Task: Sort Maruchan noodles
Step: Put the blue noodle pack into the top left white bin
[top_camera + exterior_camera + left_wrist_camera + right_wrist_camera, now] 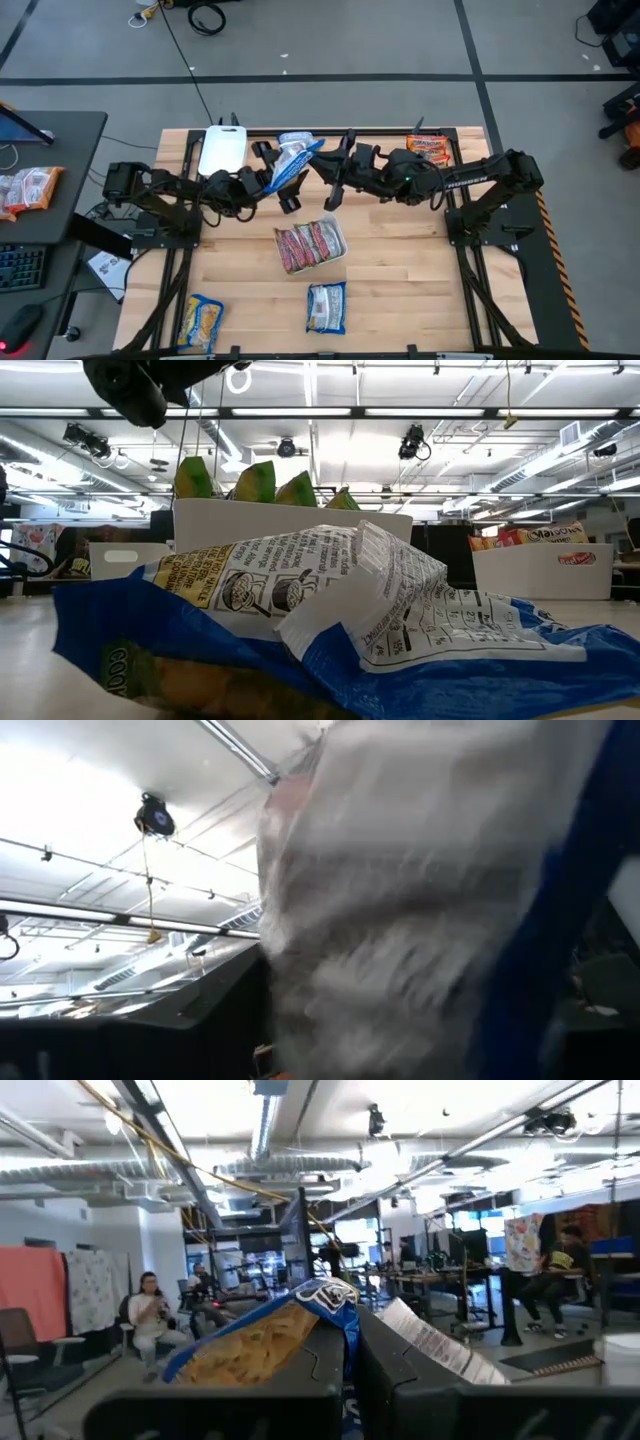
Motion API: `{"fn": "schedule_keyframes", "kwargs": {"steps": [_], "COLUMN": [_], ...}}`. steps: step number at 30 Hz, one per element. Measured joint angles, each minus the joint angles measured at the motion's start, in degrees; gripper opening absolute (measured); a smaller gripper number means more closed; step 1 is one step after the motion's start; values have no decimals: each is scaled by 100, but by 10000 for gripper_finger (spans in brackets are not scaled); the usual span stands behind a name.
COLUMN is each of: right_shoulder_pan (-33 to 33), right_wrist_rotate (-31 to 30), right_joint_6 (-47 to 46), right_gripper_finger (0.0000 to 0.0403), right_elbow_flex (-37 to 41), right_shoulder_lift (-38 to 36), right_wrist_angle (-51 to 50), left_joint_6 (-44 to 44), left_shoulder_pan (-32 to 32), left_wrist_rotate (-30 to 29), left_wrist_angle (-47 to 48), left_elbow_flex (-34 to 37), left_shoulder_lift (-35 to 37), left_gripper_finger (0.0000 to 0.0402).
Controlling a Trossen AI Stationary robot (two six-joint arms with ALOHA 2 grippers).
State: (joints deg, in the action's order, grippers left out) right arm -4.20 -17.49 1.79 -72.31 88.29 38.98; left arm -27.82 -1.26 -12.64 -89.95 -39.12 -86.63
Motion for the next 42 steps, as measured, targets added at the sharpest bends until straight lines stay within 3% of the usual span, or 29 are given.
{"fn": "schedule_keyframes", "kwargs": {"steps": [4, 7, 10, 15, 18, 22, 27, 30, 33, 35, 37, 40, 42], "right_shoulder_pan": [49, 100, 173, 271, 315, 333, 407, 451, 449, 446, 437, 402, 385], "right_wrist_rotate": [-309, -434, -568, -817, -934, -1146, -1158, -1141, -1144, -1144, -1122, -1124, -1110], "right_joint_6": [36, 34, 34, 36, 283, 620, 918, 849, 804, 569, 376, 149, 65], "right_gripper_finger": [12, 25, 33, 39, 53, 93, 168, 210, 239, 246, 248, 243, 240], "right_elbow_flex": [2, 2, 2, 2, 4, 11, 3, 4, 3, 0, 9, 11, 20], "right_shoulder_lift": [0, 0, 0, 0, -11, -186, -711, -996, -1217, -1247, -1224, -1128, -1042], "right_wrist_angle": [-42, -43, -53, -64, -63, -389, -1407, -2485, -3494, -4119, -4648, -5147, -5286], "left_joint_6": [18, 12, -118, -189, -462, -1206, -1645, -1150, 61, 1261, 2344, 3031, 2936], "left_shoulder_pan": [46, 137, 153, 183, 266, 469, 647, 523, 85, -390, -1012, -2142, -2838], "left_wrist_rotate": [53, -378, -815, -1029, -1594, -2852, -4140, -4853, -5216, -4992, -4262, -3080, -2715], "left_wrist_angle": [7, -2, 7, 18, 167, 1014, 3649, 6440, 9841, 11956, 13682, 15060, 15277], "left_elbow_flex": [-30, -30, -30, -32, -32, -85, -513, -1064, -1902, -2584, -3215, -3687, -3775], "left_shoulder_lift": [0, 0, 25, 78, 155, 548, 1480, 1991, 2196, 2182, 2035, 1744, 1531], "left_gripper_finger": [255, 234, 198, 127, 89, 56, 57, 57, 55, 55, 55, 54, 54]}}
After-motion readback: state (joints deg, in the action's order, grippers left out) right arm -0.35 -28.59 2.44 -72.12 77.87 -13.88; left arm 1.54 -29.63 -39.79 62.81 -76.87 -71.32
